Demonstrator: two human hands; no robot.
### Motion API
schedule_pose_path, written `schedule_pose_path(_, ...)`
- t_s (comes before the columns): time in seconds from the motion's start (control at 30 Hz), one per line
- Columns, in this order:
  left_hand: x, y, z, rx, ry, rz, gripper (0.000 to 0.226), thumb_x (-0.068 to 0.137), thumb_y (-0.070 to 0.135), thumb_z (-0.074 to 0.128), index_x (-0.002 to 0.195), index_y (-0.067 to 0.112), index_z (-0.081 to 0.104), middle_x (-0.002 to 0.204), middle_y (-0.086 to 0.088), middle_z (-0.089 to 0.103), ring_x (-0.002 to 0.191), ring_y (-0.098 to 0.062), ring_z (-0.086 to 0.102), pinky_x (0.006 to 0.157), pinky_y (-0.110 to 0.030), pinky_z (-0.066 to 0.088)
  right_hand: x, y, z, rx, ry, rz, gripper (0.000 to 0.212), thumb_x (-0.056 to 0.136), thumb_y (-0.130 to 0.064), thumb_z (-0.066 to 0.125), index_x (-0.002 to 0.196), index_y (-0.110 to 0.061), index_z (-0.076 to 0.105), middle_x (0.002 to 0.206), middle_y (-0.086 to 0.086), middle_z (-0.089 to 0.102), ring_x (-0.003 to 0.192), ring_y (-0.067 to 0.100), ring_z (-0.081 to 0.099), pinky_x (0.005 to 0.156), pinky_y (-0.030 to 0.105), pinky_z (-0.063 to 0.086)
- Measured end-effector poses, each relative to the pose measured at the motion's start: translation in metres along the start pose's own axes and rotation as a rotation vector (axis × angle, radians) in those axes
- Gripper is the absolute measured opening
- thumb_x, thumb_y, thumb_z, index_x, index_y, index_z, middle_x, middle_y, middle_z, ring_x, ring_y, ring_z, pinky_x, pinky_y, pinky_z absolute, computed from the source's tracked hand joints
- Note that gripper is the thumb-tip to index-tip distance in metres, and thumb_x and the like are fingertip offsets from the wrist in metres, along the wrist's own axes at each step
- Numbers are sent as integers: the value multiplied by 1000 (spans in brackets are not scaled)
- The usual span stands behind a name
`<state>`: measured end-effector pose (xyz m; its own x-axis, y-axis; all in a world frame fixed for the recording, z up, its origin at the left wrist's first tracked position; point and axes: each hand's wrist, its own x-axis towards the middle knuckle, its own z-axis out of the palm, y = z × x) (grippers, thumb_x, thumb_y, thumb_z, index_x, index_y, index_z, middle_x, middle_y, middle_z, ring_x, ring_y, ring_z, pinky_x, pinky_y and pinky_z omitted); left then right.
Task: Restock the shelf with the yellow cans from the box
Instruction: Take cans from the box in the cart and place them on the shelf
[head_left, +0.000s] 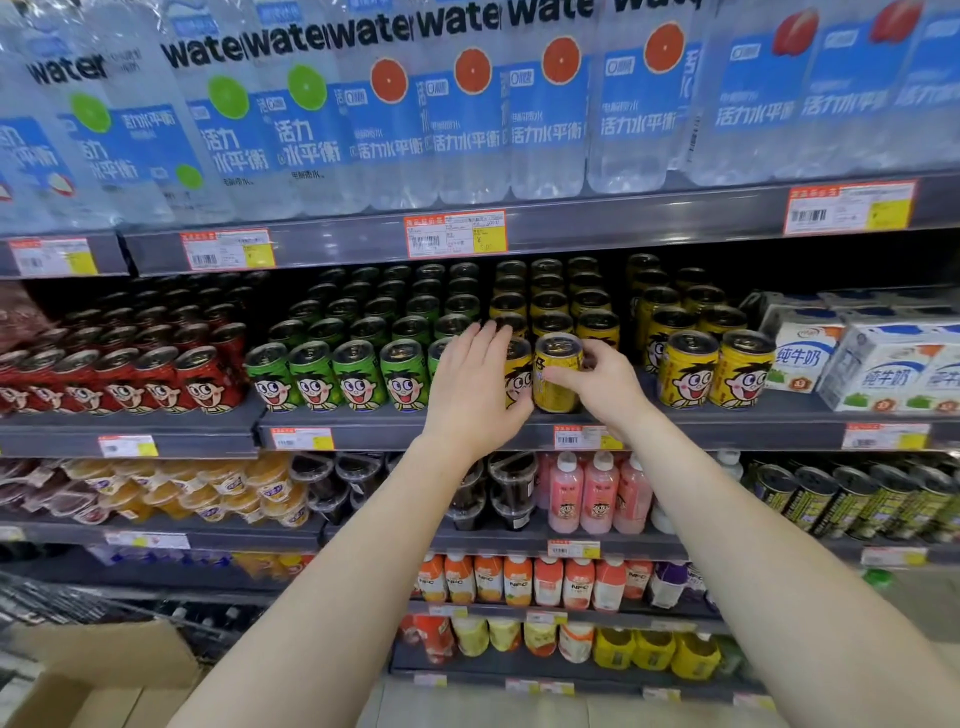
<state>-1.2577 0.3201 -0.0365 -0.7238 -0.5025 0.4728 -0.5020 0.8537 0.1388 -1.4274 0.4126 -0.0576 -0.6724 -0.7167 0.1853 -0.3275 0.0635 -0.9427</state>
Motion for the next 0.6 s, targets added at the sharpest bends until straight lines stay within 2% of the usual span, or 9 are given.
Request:
schedule_pose_path(0.07, 0, -4, 1, 33, -18, -12, 81, 94, 51, 56, 160, 11, 30, 168, -10, 28, 156, -30, 19, 128, -45, 16, 4, 3, 3, -4, 11, 1, 47, 77, -27, 85, 118, -19, 65, 110, -5, 70, 104, 13, 65, 92, 33, 54)
schedule_pose_path(0.17, 1, -9, 1, 36, -36, -19, 82, 95, 50, 56, 161, 10, 27, 169, -10, 24, 157, -29, 15, 129, -43, 12, 9, 13, 4, -8, 16, 34, 49, 76, -30, 84, 121, -20, 68, 112, -3, 72, 106, 14, 66, 95, 38, 55)
schedule_pose_path(0.3, 4, -13, 1, 40, -46, -26, 83, 95, 50, 57, 161, 10, 27, 169, -10, 24, 158, -29, 15, 129, -44, 12, 11, 18, 4, 30, 4, 67, 52, 78, -28, 85, 125, -19, 67, 113, -3, 73, 108, 15, 67, 94, 34, 55)
schedule_pose_path(0.43, 6, -17, -1, 28, -62, -37, 85, 95, 52, 56, 162, 9, 25, 169, -9, 24, 158, -28, 15, 129, -43, 11, 10, 13, 4, -43, 4, 99, 51, 78, -30, 84, 125, -21, 65, 114, -2, 71, 108, 16, 66, 96, 35, 54)
schedule_pose_path(0.6, -1, -26, -5, -15, -91, -26, 85, 95, 53, 54, 162, 10, 24, 170, -10, 22, 158, -28, 14, 129, -43, 11, 0, 0, 9, -234, 67, 158, 60, 79, -39, 82, 129, -13, 60, 119, 0, 66, 112, 19, 61, 89, 30, 46)
